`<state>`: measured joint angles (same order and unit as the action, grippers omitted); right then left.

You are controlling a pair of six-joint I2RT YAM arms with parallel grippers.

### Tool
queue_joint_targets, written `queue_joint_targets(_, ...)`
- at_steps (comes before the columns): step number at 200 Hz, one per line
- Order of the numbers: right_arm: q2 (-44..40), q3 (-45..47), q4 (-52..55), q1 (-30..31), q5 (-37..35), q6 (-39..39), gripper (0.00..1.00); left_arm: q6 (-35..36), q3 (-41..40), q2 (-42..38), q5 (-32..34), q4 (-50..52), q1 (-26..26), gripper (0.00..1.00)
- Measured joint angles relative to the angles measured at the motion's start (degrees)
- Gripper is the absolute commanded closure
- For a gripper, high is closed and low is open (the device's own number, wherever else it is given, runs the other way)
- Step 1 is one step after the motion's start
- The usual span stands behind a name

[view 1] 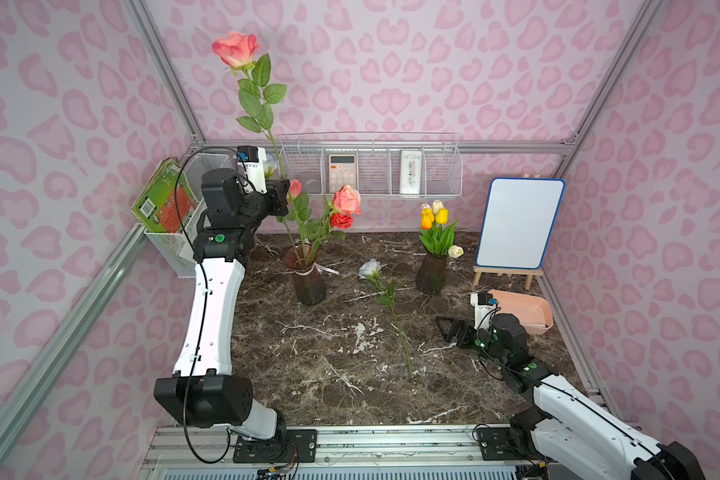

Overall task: Arrange the flowers in different vases according to their variety
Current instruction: Insert the flower into the vase.

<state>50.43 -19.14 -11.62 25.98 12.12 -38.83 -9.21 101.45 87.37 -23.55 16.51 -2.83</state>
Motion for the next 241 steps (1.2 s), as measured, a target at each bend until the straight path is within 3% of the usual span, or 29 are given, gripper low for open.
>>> queue_joint_targets(112, 3.23, -3.41, 1.62, 0.07, 3.23, 4.37, 0.02, 8.07, -16.17, 2.03, 3.61, -16.11, 0.09, 1.0)
queue_joint_targets(127, 4.37, -3.98, 2.1, 0.37, 3.76, 4.72, 0.04, 7.85, -16.96, 2.27, 3.98, -16.0, 0.2, 0.74)
queue_joint_targets(173, 10.75, -7.85, 5.79, 6.16, 2.62, 7.13, 0.07, 4.2, -17.57, -1.29, 7.17, -10.86, 1.95, 0.32)
queue_joint_targets(210, 18.47, -14.14, 9.55, 13.18, -1.86, 9.16, 0.1, -0.66, -22.49, -8.94, 13.42, -5.6, 3.87, 0.19)
queue_joint_targets(241, 26.14, -20.76, 13.31, 16.59, -5.64, 10.84, 0.17, -5.92, -27.78, -16.0, 19.02, -1.68, 5.09, 0.17)
